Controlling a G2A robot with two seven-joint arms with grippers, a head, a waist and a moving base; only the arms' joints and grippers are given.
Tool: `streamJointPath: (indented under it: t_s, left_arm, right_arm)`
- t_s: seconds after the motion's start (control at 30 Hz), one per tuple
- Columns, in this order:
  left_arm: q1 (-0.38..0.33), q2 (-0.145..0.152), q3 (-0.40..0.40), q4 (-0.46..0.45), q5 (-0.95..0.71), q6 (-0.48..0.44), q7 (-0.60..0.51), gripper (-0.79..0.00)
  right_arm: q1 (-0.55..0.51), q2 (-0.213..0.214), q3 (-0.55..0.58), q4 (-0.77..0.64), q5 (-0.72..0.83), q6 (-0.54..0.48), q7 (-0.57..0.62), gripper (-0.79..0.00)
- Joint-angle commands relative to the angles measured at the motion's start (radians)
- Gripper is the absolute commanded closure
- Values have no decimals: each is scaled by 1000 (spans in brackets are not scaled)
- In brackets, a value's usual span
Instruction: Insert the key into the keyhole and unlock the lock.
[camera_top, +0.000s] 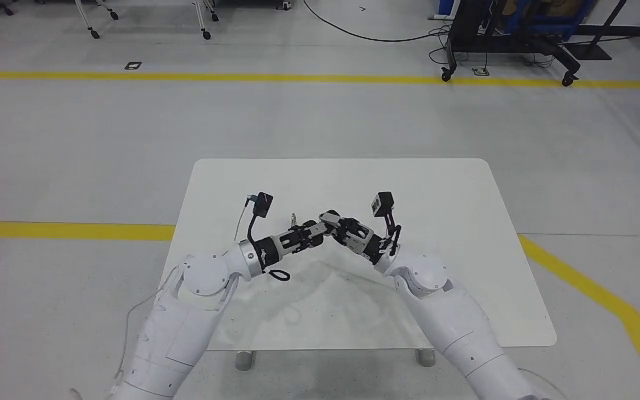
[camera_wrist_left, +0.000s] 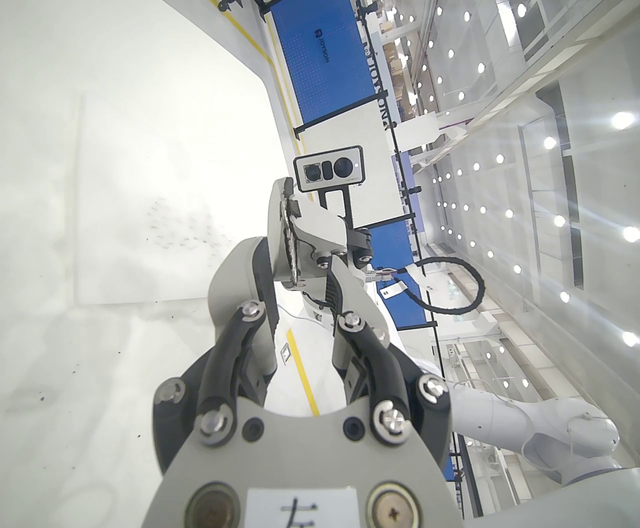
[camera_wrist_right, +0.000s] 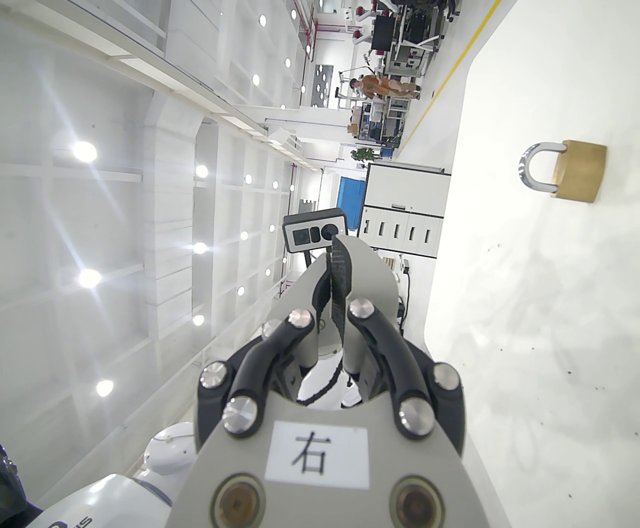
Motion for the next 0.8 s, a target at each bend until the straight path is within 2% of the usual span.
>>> streamJointPath:
  t_s: [0.0,0.77]
  left_arm:
    - [1,1,0,0,0,0,4,0]
    - [2,9,0,-8,-14,18,28,0]
  right_arm:
    - [-1,0,1,-1,-4,0,-4,0]
    - [-4,1,0,-10,-44,3,-32,0]
